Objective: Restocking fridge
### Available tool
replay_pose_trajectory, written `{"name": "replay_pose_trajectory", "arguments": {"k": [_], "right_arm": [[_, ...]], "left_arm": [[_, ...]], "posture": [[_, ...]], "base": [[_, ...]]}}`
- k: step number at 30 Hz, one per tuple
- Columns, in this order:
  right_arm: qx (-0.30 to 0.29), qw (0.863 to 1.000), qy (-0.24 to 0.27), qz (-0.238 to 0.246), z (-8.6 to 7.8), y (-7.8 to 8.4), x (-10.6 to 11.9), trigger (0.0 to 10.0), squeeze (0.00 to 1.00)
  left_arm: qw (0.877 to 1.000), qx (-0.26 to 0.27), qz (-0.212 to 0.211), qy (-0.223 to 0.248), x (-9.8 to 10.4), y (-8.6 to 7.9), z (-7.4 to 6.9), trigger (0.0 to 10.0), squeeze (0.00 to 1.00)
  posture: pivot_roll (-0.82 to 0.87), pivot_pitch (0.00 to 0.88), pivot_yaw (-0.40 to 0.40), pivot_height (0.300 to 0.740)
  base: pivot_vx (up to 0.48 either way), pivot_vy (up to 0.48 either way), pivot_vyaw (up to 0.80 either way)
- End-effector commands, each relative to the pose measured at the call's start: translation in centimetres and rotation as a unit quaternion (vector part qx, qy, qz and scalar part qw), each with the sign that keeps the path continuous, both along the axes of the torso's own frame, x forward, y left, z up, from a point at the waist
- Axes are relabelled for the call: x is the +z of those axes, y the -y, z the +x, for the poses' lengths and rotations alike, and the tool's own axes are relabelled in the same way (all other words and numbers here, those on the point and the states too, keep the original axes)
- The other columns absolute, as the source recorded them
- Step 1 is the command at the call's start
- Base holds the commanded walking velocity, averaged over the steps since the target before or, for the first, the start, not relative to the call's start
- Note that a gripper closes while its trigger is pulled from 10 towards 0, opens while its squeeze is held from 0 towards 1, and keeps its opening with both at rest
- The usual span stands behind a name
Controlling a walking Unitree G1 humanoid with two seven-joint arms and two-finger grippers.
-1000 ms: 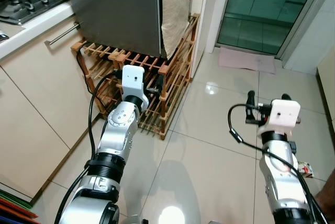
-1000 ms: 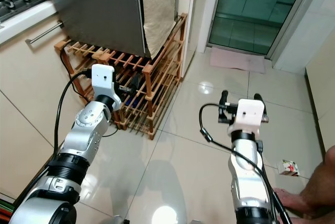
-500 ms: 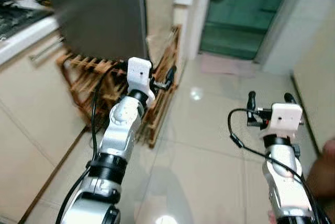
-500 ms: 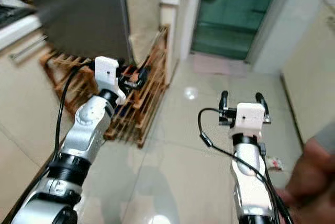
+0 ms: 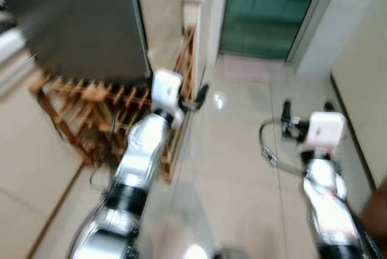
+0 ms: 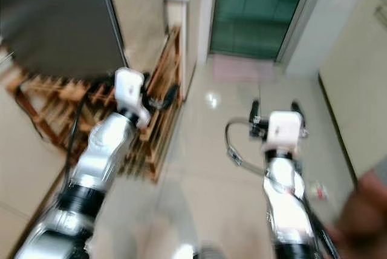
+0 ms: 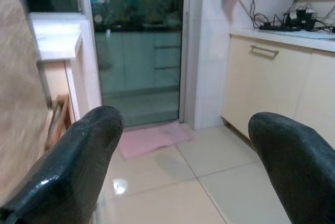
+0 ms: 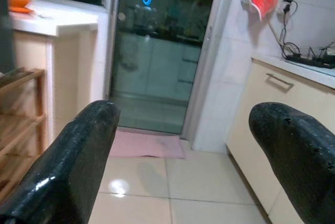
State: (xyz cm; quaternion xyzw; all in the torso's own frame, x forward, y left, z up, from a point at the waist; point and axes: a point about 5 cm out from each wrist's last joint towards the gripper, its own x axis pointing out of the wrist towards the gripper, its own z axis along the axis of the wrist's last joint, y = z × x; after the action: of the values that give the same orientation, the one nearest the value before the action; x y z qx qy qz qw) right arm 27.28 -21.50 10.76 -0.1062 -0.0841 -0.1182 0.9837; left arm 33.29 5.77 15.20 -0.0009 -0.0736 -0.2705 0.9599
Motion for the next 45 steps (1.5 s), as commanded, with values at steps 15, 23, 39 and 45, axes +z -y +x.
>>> {"name": "replay_pose_trajectory", "arguments": {"k": [15,23,39,45], "right_arm": [[0.024,1.000,0.011,0.004,1.1,-0.9,0.7,10.0,0.00],[0.029,1.000,0.008,-0.001,1.4,-0.8,0.7,10.0,0.00],[0.032,0.999,0.011,-0.012,1.6,0.0,1.4,10.0,0.00],[0.031,0.999,0.003,-0.014,1.0,0.1,1.2,10.0,0.00]], "left_arm": [[0.996,0.093,-0.008,-0.010,0.4,-3.1,1.1,10.0,0.00],[0.992,0.123,-0.019,-0.024,0.7,-3.5,1.7,10.0,0.00],[0.989,0.144,0.002,-0.044,2.7,-1.3,3.9,10.0,0.00],[0.989,0.138,-0.001,-0.049,3.1,-0.4,4.1,10.0,0.00]], "posture": [[-0.06,0.000,-0.004,0.740],[-0.06,0.000,-0.008,0.740],[-0.10,0.000,-0.013,0.740],[-0.12,0.000,-0.014,0.740]], "base": [[0.404,0.000,0.00],[0.000,0.000,0.00],[0.000,0.000,0.00],[0.000,0.000,0.00]]}}
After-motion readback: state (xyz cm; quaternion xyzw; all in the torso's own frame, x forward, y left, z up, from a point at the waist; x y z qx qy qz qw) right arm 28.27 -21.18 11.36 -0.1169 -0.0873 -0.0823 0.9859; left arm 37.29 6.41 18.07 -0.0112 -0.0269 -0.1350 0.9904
